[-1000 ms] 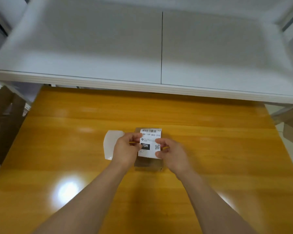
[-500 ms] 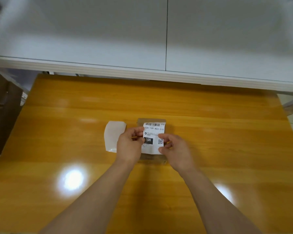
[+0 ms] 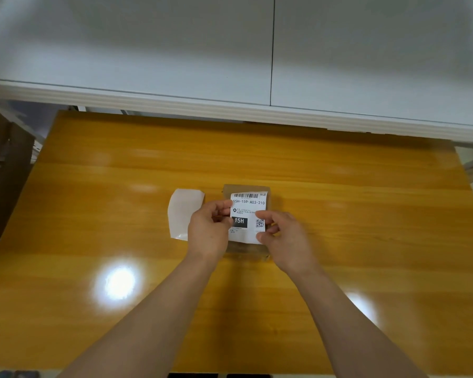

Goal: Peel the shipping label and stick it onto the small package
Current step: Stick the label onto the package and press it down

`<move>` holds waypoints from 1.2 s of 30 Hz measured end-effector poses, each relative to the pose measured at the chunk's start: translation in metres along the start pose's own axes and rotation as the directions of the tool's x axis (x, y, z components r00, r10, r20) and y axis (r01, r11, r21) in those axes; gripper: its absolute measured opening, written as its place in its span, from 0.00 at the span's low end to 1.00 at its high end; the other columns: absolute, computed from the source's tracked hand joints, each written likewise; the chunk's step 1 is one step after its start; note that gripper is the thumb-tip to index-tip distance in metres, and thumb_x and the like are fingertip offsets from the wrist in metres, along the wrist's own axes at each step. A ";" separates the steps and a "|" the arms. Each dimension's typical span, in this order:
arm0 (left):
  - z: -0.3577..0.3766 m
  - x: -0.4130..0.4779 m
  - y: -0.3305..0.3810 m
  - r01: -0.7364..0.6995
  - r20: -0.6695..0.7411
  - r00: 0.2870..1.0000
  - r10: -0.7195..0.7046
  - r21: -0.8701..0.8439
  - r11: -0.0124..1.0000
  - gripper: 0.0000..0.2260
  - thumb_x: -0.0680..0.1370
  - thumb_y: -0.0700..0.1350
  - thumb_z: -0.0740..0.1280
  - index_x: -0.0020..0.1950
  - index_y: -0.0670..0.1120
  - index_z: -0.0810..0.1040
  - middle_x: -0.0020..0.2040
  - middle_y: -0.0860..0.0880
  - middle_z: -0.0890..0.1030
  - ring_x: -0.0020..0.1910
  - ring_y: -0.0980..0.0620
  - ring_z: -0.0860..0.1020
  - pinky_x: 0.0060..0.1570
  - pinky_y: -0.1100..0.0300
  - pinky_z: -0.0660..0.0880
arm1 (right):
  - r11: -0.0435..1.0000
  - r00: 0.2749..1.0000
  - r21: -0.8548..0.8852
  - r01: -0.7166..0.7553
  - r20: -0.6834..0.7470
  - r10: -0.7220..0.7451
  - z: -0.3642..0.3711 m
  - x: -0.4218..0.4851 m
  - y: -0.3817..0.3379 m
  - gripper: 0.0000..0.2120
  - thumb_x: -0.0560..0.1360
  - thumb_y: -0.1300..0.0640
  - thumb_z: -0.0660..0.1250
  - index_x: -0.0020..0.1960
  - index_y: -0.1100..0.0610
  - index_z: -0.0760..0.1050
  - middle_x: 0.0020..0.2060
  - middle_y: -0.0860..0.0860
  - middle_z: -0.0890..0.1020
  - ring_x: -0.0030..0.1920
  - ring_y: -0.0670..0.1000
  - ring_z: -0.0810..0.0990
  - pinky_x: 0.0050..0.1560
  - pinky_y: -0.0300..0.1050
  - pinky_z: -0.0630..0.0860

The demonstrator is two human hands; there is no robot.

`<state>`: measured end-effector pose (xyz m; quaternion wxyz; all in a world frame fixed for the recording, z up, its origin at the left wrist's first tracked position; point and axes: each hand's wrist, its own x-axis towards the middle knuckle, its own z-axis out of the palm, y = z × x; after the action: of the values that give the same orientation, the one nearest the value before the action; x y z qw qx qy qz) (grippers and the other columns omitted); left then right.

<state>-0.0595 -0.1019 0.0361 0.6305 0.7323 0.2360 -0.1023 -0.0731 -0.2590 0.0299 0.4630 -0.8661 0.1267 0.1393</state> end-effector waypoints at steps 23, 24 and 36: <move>0.005 0.000 -0.003 -0.001 -0.039 0.999 0.003 0.027 1.000 0.16 0.77 0.29 0.66 0.56 0.47 0.82 0.47 0.52 0.82 0.49 0.54 0.81 0.55 0.55 0.80 | 1.000 1.000 -0.022 -0.001 -0.006 0.001 0.001 -0.005 -0.003 0.20 0.75 0.66 0.70 0.63 0.51 0.80 0.53 0.48 0.74 0.44 0.40 0.75 0.49 0.39 0.75; 0.005 -0.001 -0.003 -0.002 -0.041 0.999 0.004 0.032 0.999 0.16 0.77 0.29 0.66 0.56 0.47 0.82 0.47 0.53 0.82 0.49 0.54 0.81 0.55 0.55 0.80 | 1.000 1.000 -0.022 0.001 -0.005 -0.001 0.001 -0.005 -0.003 0.20 0.75 0.67 0.70 0.63 0.51 0.80 0.53 0.48 0.74 0.44 0.40 0.75 0.49 0.38 0.75; 0.001 -0.001 -0.005 -0.111 -0.075 0.988 0.132 0.238 0.965 0.13 0.79 0.36 0.67 0.59 0.49 0.82 0.54 0.50 0.80 0.46 0.57 0.79 0.42 0.66 0.75 | 1.000 1.000 -0.027 0.001 0.002 -0.001 0.001 -0.005 -0.002 0.20 0.75 0.66 0.70 0.63 0.50 0.80 0.54 0.49 0.74 0.43 0.40 0.75 0.47 0.35 0.73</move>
<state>-0.0626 -0.1026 0.0318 0.5341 0.8181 0.2053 -0.0573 -0.0770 -0.2566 0.0327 0.4517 -0.8721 0.1238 0.1415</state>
